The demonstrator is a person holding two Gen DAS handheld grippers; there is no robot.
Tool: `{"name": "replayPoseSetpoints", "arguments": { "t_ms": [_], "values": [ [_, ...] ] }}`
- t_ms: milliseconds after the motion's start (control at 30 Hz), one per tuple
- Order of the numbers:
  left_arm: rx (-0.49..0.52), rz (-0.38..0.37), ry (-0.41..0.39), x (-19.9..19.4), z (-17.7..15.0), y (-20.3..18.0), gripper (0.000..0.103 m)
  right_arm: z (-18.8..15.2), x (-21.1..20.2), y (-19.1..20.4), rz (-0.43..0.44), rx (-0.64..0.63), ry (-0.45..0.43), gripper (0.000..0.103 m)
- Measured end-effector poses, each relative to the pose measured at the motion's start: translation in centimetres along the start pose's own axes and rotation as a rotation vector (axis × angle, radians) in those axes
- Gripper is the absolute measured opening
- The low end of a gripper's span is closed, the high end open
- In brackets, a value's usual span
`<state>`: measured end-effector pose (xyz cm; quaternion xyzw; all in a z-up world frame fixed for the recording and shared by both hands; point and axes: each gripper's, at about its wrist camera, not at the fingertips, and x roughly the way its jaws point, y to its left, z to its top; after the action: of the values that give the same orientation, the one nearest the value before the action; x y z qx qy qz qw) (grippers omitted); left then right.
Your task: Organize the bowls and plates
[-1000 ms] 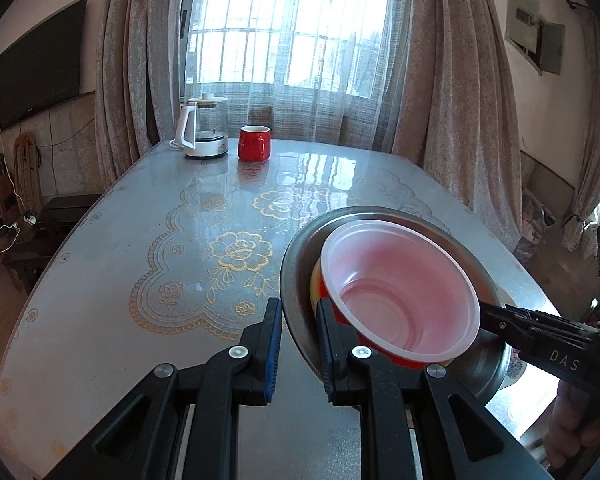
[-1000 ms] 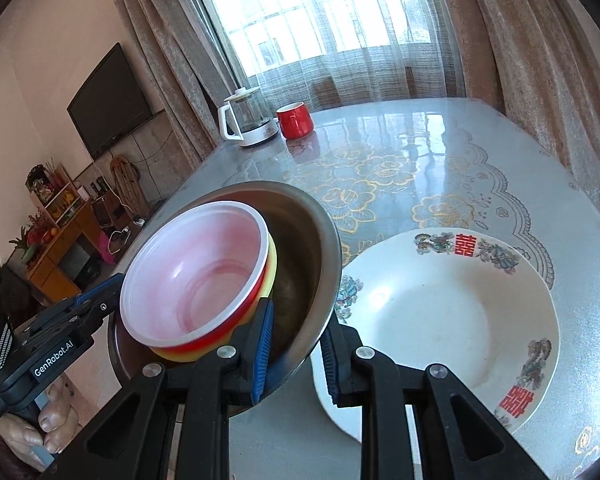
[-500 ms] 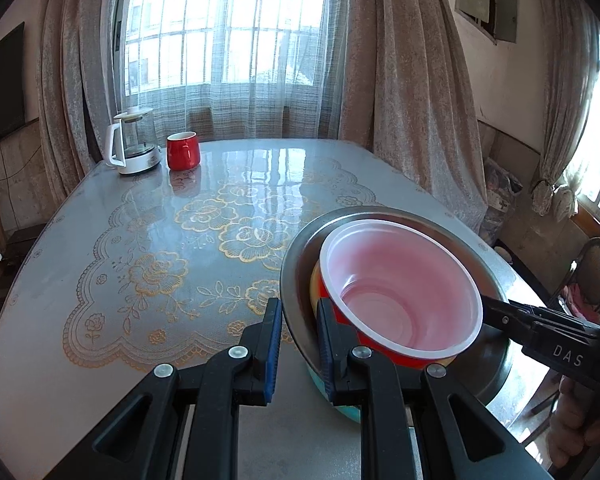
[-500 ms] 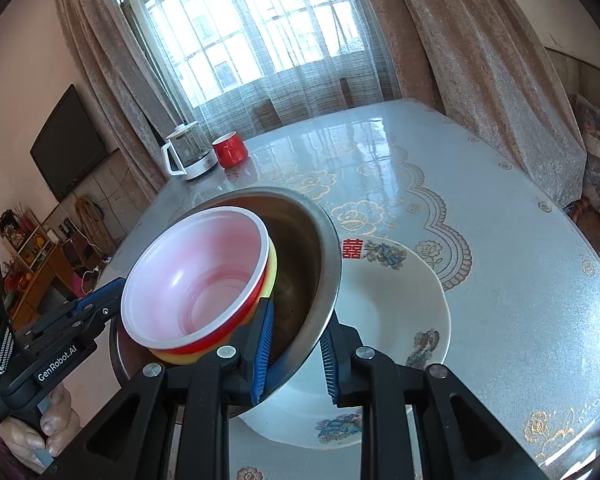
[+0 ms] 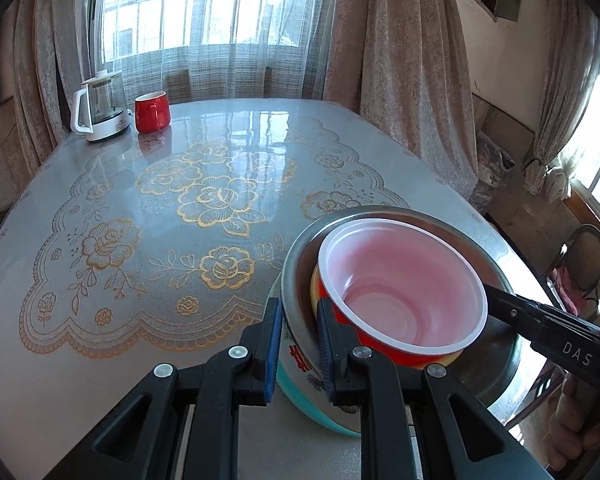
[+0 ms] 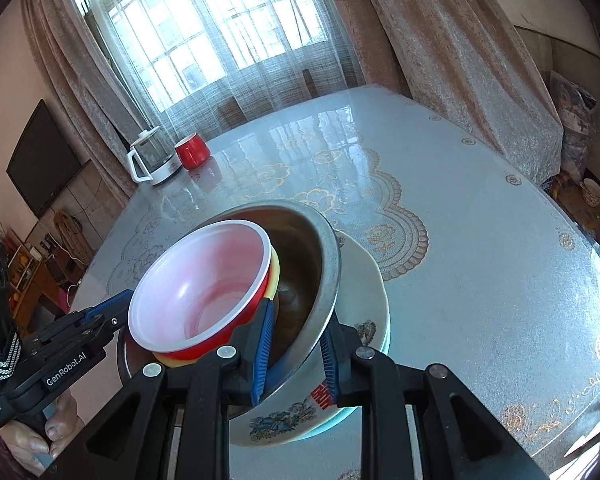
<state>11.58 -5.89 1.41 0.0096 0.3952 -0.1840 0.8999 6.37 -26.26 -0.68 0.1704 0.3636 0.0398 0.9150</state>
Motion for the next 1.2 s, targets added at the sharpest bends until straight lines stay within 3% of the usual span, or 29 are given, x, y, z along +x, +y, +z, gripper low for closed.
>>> {"name": "replayPoseSetpoints", "arguments": {
  "t_ms": [267, 1200],
  "values": [
    [0.024, 0.016, 0.001, 0.6, -0.9, -0.9, 0.017, -0.7, 1.0, -1.1, -0.035, 0.012, 0.018, 0.021],
    [0.027, 0.101, -0.023, -0.2, -2.3, -2.1, 0.018, -0.9, 1.2, -1.5, -0.003, 0.016, 0.0, 0.02]
  ]
}}
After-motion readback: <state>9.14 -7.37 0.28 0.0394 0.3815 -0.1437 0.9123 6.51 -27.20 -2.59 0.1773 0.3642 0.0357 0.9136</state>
